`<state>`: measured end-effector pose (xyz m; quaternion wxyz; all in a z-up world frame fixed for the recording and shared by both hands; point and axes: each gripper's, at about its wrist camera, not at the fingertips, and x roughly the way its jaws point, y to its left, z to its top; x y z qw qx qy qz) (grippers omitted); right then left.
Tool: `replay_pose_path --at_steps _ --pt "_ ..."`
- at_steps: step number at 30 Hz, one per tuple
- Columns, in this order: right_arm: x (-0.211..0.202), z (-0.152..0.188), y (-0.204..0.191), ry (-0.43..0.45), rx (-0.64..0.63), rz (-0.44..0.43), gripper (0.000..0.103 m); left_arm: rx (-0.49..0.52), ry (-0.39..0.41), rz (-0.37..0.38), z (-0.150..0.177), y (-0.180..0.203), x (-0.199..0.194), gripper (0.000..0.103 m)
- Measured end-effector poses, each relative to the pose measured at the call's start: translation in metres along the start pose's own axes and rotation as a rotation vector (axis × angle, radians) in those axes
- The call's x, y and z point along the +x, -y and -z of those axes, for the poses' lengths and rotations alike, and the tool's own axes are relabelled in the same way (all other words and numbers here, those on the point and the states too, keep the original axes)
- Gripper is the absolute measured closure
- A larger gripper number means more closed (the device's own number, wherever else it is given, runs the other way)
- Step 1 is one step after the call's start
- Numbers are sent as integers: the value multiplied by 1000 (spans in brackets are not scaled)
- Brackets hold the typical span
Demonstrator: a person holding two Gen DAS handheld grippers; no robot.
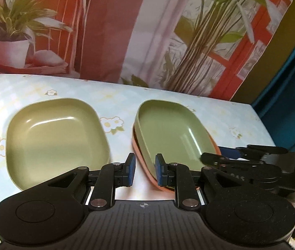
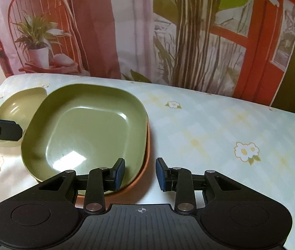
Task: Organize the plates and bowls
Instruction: 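Open both tools and release the sage-green plate on the orange plate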
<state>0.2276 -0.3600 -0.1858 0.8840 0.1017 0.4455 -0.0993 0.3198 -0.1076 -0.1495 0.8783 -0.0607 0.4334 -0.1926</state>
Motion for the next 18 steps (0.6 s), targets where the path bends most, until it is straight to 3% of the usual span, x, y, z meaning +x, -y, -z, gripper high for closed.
replay_pose_path --at_steps 18 --pt "-5 -2 8 5 -12 24 72 15 -44 -12 11 2 12 81"
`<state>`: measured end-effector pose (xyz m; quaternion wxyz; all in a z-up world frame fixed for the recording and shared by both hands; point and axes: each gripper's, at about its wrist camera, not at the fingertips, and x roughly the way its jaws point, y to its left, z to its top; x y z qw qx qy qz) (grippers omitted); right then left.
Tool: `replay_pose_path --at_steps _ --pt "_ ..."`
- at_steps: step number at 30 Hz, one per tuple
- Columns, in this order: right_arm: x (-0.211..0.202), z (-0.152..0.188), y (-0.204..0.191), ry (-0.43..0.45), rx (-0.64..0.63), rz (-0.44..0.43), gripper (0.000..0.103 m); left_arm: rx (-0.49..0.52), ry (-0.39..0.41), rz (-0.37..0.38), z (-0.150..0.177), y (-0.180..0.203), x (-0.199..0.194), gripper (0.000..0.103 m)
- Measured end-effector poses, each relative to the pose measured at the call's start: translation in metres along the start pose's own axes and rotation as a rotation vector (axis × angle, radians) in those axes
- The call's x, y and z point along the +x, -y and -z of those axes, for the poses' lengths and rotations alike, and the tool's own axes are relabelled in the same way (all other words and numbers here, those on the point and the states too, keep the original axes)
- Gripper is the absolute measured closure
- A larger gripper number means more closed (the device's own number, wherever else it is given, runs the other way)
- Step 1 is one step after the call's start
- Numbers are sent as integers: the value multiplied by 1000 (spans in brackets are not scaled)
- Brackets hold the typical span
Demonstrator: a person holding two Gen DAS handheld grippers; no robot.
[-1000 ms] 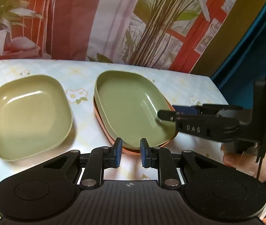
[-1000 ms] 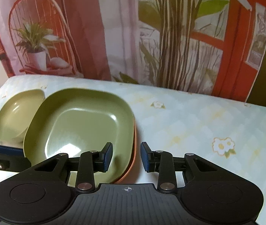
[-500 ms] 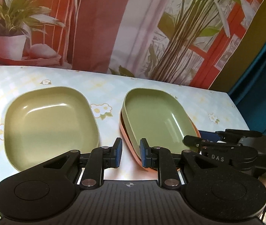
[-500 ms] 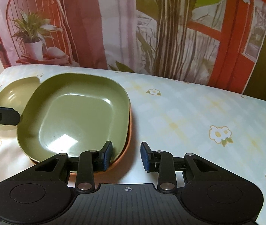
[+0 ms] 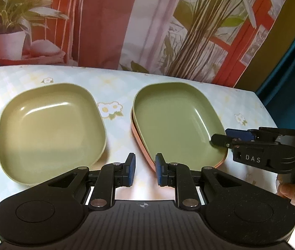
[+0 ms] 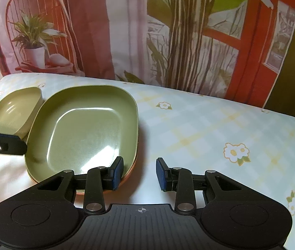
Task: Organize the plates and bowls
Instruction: 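Open both tools and release the sage-green plate on the orange plate, then move both tools to the other sage-green plate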
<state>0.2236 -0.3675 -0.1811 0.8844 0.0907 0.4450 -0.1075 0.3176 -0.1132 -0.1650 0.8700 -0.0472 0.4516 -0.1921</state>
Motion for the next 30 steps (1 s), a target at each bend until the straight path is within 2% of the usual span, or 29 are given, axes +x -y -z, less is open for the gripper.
replay_pose_path --at_steps 8,16,23,30 --pt "-2 3 2 -13 32 -26 74 14 9 -31 2 -2 -4 81" --pt "-4 6 -13 -22 19 -26 76 24 37 -32 0 -1 -13 81" --pt "-17 -2 -15 10 22 -4 76 44 79 -50 -6 -3 -34 81" --pt "-37 -14 -26 44 5 -30 76 45 131 -81 -12 -19 -59 81"
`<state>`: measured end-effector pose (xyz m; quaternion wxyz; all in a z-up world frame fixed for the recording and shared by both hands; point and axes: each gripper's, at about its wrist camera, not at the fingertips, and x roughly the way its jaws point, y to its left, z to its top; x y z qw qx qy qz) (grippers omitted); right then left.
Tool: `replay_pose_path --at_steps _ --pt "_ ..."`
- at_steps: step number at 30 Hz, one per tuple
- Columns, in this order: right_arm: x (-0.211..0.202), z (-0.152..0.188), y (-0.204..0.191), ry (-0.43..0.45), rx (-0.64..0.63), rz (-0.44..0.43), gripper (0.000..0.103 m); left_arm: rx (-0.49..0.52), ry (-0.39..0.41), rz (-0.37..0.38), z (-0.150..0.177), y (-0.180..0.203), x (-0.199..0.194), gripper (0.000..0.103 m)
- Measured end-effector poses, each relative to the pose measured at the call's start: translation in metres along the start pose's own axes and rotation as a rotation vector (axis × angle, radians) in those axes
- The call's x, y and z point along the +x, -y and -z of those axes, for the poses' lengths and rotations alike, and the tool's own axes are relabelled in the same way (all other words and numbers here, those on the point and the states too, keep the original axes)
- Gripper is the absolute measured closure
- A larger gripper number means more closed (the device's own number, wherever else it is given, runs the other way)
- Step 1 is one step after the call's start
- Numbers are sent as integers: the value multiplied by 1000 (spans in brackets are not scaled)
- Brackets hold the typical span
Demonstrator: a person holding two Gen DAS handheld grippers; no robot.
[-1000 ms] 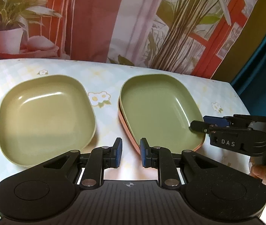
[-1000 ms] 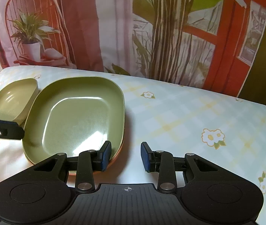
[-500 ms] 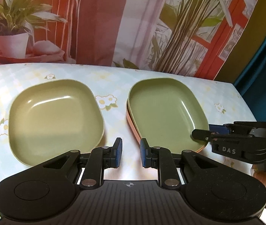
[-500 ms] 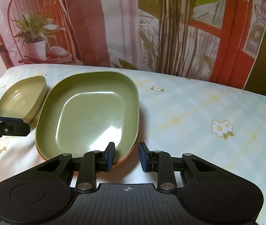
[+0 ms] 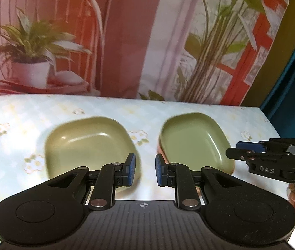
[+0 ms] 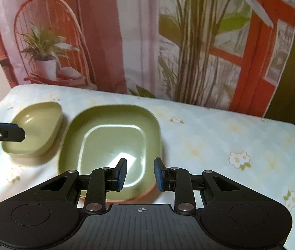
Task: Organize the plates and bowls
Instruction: 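Move both tools to the other sage-green plate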
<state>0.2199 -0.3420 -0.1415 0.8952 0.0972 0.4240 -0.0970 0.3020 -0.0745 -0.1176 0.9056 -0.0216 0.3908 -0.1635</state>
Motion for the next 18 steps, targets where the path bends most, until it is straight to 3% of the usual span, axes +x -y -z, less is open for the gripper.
replay_pose_path --at_steps 10,18 --pt "-10 -24 -32 52 -43 -83 76 -17 38 -69 -7 -52 -28 81" --pt "10 -47 -61 49 -77 -138 76 -70 42 -103 -8 -89 -29 81"
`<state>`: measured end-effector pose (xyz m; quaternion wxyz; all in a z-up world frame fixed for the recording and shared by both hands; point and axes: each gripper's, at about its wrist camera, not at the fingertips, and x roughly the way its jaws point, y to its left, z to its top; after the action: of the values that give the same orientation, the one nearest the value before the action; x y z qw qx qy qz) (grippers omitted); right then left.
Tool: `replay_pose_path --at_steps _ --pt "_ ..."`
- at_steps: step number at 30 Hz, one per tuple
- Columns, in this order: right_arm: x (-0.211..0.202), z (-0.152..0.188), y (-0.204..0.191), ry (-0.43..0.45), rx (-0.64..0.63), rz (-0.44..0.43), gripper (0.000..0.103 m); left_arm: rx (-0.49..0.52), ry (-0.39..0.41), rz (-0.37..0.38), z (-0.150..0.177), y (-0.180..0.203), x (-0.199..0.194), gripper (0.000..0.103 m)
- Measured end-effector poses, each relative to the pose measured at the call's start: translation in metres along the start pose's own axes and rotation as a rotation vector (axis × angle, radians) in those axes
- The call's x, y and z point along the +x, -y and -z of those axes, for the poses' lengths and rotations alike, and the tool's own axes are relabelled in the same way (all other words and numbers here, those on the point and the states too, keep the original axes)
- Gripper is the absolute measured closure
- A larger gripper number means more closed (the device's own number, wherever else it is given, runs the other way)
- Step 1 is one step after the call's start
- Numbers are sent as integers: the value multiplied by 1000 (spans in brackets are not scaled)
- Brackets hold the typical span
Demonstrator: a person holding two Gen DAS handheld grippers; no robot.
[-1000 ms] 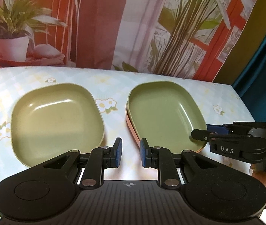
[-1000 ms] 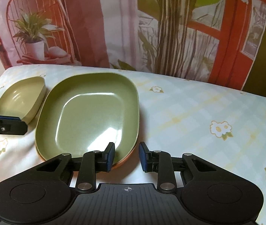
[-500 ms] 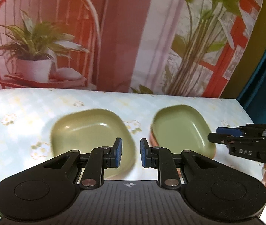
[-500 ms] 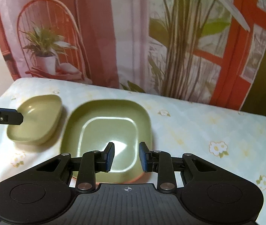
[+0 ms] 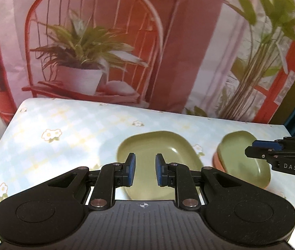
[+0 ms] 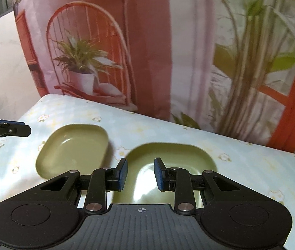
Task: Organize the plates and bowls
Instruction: 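Move both tools to the other sage-green plate, then close both tools on the sage-green plate rim and lift it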
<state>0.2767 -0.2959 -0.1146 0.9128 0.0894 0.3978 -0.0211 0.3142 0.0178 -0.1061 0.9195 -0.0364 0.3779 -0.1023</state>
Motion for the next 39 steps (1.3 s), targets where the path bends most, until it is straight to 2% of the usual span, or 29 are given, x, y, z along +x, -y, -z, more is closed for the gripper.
replay_pose_path --at_steps 16,29,39 --pt "58 -4 -37 -67 -34 -75 76 -84 -79 28 31 -19 37 81" --pt "83 -2 -53 -120 -68 -82 77 -119 -77 41 35 -26 40 81" --pt "96 1 -60 -146 -73 -87 87 -126 -95 42 42 -27 46 82"
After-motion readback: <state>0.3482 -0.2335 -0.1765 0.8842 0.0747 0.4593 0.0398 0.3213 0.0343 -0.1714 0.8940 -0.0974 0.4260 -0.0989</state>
